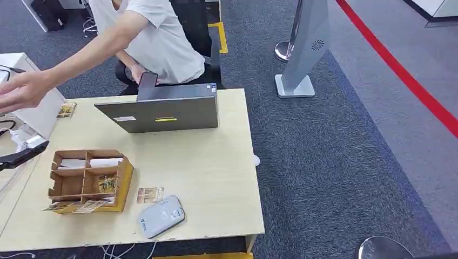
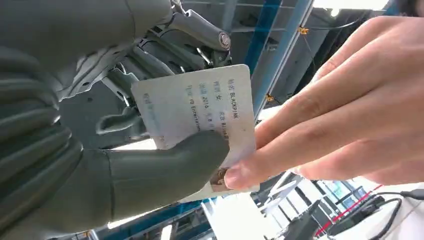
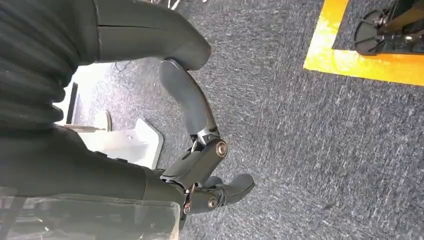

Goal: Pass the card to the sensor for recognition and then transmit it.

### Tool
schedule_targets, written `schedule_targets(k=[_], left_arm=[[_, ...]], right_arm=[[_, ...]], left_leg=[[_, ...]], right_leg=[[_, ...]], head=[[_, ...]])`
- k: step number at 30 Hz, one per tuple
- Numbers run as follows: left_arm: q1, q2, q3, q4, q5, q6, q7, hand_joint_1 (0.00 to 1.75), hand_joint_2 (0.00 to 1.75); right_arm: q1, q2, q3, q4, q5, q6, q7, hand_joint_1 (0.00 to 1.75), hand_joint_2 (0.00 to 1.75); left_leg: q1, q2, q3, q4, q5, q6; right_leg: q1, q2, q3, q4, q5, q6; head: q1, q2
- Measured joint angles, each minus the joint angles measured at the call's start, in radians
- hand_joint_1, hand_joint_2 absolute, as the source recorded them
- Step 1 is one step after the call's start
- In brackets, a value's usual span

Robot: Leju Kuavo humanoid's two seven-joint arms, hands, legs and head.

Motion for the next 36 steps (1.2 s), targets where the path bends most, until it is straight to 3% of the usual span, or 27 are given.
schedule_targets(k=[7, 13, 20, 26, 36], left_arm=[[0.001, -0.030, 0.000, -0.011, 0.001, 0.010, -0.049, 0.00, 1.75], [0.032, -0.070, 0.000, -0.076, 0.002, 0.010, -0.062, 0.00, 1.75], [0.152, -0.114, -0.035, -0.249, 0.024, 0.011, -0.086, 0.00, 1.75], [0.298, -0.097, -0.084, -0.437, 0.031, 0.037, -0.081, 0.00, 1.75], [0.342, -0.080, -0.096, -0.508, 0.046, 0.043, -0.085, 0.00, 1.75]], right_arm=[[-0.002, -0.003, 0.000, 0.001, 0.000, 0.005, -0.006, 0.00, 1.75], [-0.002, -0.003, 0.000, 0.001, 0.000, 0.011, -0.005, 0.00, 1.75], [0.002, 0.006, -0.016, -0.010, -0.024, 0.029, 0.000, 0.00, 1.75], [0.016, 0.033, -0.050, -0.049, -0.039, 0.040, 0.004, 0.00, 1.75], [0.019, 0.049, -0.071, -0.082, -0.038, 0.049, 0.004, 0.00, 1.75]], left_leg=[[0.000, 0.000, 0.000, 0.000, 0.000, 0.000], [0.000, 0.000, 0.000, 0.000, 0.000, 0.000], [-0.001, 0.001, 0.000, 0.000, -0.001, 0.001], [0.000, 0.001, -0.001, 0.000, -0.002, 0.001], [0.000, 0.001, -0.001, 0.000, -0.002, 0.001]], right_leg=[[0.000, 0.000, 0.000, 0.000, 0.000, 0.000], [0.000, 0.000, 0.000, 0.000, 0.000, 0.000], [-0.001, 0.001, 0.000, -0.001, 0.000, 0.000], [-0.001, 0.002, -0.001, -0.001, -0.001, 0.001], [0.000, 0.001, 0.000, 0.000, -0.001, 0.001]], head=[[0.000, 0.000], [0.000, 0.000], [0.000, 0.000], [0.000, 0.000], [0.000, 0.000]])
